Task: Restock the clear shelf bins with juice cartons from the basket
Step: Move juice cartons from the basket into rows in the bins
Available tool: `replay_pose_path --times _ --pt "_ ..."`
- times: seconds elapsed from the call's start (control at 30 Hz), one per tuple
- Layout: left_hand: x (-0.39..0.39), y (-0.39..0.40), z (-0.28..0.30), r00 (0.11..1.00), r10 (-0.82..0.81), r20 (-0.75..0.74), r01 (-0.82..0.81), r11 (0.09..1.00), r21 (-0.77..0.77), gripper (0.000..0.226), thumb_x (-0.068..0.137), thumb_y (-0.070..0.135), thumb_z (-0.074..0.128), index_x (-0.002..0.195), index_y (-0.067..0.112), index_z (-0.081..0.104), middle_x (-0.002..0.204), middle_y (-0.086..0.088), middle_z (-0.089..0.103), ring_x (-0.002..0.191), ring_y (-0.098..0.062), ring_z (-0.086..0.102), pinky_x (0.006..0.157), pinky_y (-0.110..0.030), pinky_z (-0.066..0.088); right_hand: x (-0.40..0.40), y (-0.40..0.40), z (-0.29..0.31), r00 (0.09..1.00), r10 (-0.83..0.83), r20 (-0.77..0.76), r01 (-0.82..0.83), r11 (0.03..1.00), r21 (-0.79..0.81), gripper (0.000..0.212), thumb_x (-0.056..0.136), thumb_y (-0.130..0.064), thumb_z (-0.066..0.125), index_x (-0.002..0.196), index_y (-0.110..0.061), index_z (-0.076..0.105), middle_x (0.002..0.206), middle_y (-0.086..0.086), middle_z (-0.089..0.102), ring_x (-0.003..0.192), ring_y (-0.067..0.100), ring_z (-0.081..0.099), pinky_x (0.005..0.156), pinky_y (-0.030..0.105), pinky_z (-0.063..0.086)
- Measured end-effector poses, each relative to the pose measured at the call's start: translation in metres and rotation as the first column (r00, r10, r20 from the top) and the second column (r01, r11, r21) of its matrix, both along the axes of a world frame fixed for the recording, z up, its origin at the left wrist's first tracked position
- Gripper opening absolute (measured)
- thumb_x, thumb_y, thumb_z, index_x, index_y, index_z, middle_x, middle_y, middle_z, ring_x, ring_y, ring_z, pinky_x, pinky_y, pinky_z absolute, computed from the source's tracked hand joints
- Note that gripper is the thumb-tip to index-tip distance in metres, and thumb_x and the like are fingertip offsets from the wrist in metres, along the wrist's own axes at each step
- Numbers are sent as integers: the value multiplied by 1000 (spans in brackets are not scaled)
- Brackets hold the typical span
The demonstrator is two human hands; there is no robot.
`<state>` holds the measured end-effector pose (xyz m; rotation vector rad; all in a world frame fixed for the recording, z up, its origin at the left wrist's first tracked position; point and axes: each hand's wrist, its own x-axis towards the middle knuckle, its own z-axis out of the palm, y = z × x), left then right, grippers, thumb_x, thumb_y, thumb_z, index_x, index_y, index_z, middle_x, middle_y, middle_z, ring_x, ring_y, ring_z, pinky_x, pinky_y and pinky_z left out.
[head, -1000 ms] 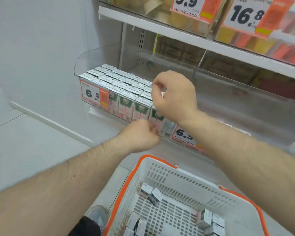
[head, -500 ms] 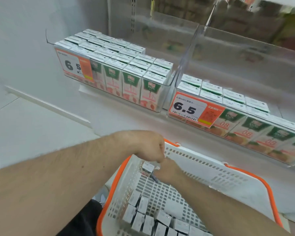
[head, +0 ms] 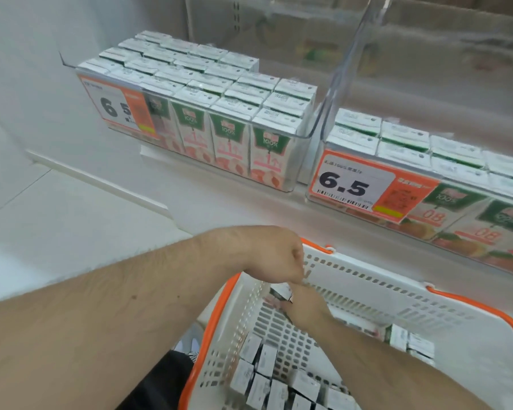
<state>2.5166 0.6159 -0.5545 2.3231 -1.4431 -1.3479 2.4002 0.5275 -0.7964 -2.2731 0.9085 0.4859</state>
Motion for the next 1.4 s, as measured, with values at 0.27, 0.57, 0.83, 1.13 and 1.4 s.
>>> replay_pose_path --times 0.27,0.57,0.83,1.13,1.4 --pt "-10 9 17 994 -16 109 22 998 -56 45 90 20 61 133 21 49 123 3 58 107 -17 59 93 -35 51 -42 -13 130 992 -15 129 -6 987 160 25 89 -33 68 75 -31 48 70 -5 48 53 10 48 51 25 41" --pt "-45 13 21 946 132 -295 -231 916 -329 37 92 43 62 123 23 57 121 3 61 109 -14 58 94 -30 48 -79 0 261 962 -5 275 -52 979 199 25 87 -26 71 110 -32 64 75 -6 54 65 9 57 59 39 59" --pt "-72 0 35 675 374 -635 -686 636 -354 29 103 28 41 90 15 62 75 -6 59 61 -18 54 54 -25 43 -119 -6 313 903 -147 403 131 989 68 51 80 -23 80 124 -27 53 81 -12 41 72 6 54 51 21 49" --pt "-99 -11 41 948 113 -298 -241 867 -437 22 86 6 51 84 19 68 87 0 74 92 -19 61 86 -32 45 -178 -28 325 753 -315 579 376 927 15 50 72 -14 70 115 -35 52 109 -2 65 93 14 62 67 34 58" --pt "-169 -47 47 977 -135 -162 -1 765 -644 22 84 27 75 105 26 71 96 11 72 92 -3 66 82 -25 52 -219 -40 334 632 -340 697 442 896 36 55 69 -19 84 112 -32 52 102 -4 61 90 15 65 76 39 58"
